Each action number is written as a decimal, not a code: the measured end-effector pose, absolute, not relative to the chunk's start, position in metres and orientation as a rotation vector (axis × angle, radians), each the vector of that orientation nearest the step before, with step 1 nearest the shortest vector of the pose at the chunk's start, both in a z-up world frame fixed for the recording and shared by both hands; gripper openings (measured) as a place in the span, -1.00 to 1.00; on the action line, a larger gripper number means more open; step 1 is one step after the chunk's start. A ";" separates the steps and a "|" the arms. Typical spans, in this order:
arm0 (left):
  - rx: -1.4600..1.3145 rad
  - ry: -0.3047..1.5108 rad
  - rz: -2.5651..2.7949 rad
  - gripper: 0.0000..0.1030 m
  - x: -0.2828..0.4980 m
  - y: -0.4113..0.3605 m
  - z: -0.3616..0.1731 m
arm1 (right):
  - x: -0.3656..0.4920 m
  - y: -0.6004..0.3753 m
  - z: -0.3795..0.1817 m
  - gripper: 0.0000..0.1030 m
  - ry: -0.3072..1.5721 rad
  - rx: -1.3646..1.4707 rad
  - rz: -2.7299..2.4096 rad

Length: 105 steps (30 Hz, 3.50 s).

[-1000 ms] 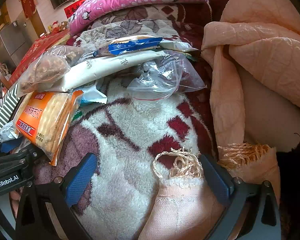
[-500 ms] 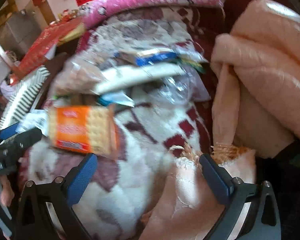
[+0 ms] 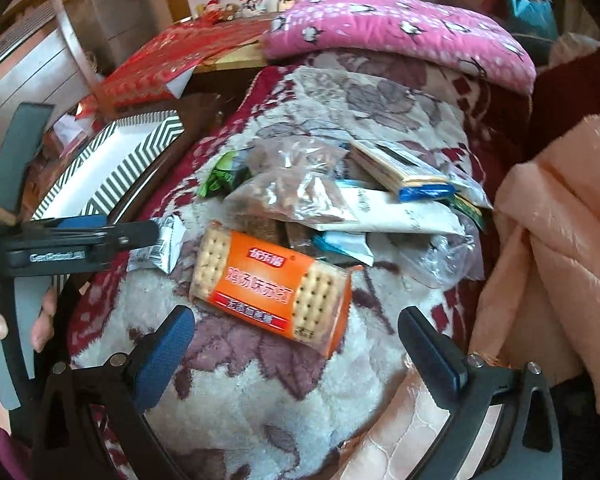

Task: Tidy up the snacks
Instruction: 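Grasp the white wrapped biscuit with the left gripper, then grasp the orange cracker pack with the right gripper while the left holds the biscuit, then carry both packs to the white tray and release them inside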

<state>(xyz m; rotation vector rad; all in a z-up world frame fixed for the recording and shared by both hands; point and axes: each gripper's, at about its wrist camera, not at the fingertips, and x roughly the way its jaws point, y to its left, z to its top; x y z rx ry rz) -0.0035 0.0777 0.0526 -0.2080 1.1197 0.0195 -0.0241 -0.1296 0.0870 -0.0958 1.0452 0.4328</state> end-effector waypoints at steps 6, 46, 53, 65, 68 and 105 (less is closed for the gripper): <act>-0.190 1.140 0.033 0.82 0.006 0.072 0.040 | -0.022 -0.127 0.082 0.99 1.051 -0.126 0.474; -0.180 1.187 0.023 0.01 0.004 0.081 0.041 | -0.022 -0.083 0.052 0.18 1.111 -0.344 0.813; -0.164 1.142 0.029 0.01 0.000 0.084 0.062 | -0.022 -0.081 0.070 0.18 1.074 -0.242 0.777; -0.164 1.077 0.080 0.01 -0.006 0.109 0.099 | 0.000 -0.064 0.104 0.18 1.013 -0.177 0.733; -0.168 1.062 0.100 0.01 -0.008 0.120 0.108 | 0.005 -0.055 0.109 0.18 1.007 -0.165 0.742; -0.300 1.104 0.354 0.01 -0.036 0.277 0.090 | 0.046 0.136 0.113 0.19 1.046 -0.263 0.949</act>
